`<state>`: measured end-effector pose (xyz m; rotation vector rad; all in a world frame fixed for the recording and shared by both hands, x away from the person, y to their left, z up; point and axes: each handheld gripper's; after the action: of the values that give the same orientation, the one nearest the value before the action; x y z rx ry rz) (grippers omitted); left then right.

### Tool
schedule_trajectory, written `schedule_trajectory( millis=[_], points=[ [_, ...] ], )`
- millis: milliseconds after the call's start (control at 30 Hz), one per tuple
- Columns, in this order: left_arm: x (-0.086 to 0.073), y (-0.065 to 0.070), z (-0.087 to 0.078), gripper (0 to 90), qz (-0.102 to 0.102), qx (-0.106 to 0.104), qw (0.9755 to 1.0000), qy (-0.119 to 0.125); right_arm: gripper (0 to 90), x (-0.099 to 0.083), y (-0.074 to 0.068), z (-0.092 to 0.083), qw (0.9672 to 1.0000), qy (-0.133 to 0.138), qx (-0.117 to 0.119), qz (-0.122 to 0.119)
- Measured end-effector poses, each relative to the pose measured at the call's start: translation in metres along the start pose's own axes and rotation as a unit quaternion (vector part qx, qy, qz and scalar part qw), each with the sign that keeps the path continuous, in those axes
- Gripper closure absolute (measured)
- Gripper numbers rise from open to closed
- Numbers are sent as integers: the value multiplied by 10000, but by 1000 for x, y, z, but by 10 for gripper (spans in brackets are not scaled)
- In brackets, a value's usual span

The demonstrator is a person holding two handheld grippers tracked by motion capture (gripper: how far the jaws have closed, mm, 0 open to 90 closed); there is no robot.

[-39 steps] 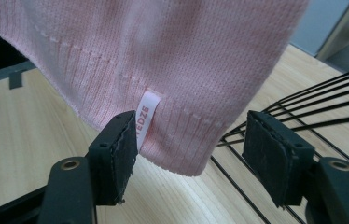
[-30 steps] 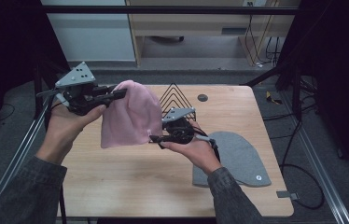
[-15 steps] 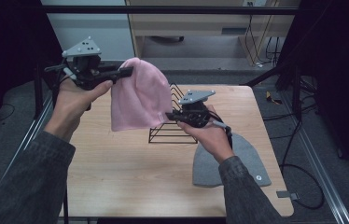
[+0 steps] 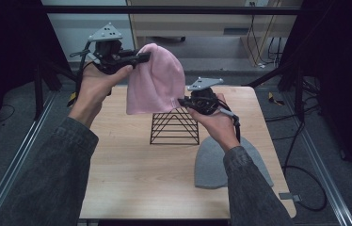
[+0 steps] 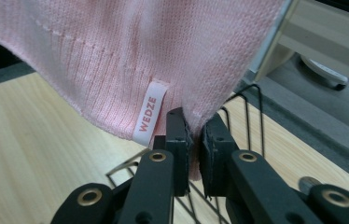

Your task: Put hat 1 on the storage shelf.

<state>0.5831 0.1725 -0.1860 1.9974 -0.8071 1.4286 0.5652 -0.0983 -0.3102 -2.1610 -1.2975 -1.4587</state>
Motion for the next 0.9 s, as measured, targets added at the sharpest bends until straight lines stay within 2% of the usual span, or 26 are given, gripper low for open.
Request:
schedule_trajectory(
  millis=[167, 267, 467, 633, 733, 900],
  points=[
    [-2, 0, 15, 791, 92, 65, 9999, -85, 833, -9, 10, 2, 9999, -85, -101, 99],
    [-3, -5, 24, 790, 87, 91, 9999, -108, 833, -15, 14, 4, 9996, -105, -161, 188],
    [-8, -13, 38, 788, 0, 84, 10000, -47, 833, -21, 17, 6, 9995, -99, -239, 198],
    [-11, -14, 47, 787, 49, 124, 9999, -9, 832, -26, 19, 7, 9990, -120, -382, 181],
    [-11, -15, 51, 785, 39, 118, 9999, 37, 830, -28, 19, 7, 9986, -66, -454, 273],
    [-13, -15, 60, 784, 67, 121, 9999, 45, 831, -31, 19, 6, 9978, -61, -608, 236]
  ],
)
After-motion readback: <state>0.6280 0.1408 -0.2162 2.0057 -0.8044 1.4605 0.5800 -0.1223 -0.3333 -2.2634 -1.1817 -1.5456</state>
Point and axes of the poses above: each handheld gripper's, and its own axes: z roughly forward along the jaws, x roughly out of its top, y roughly to its right, and after that the axes turned 11 degrees about -z, right-handed
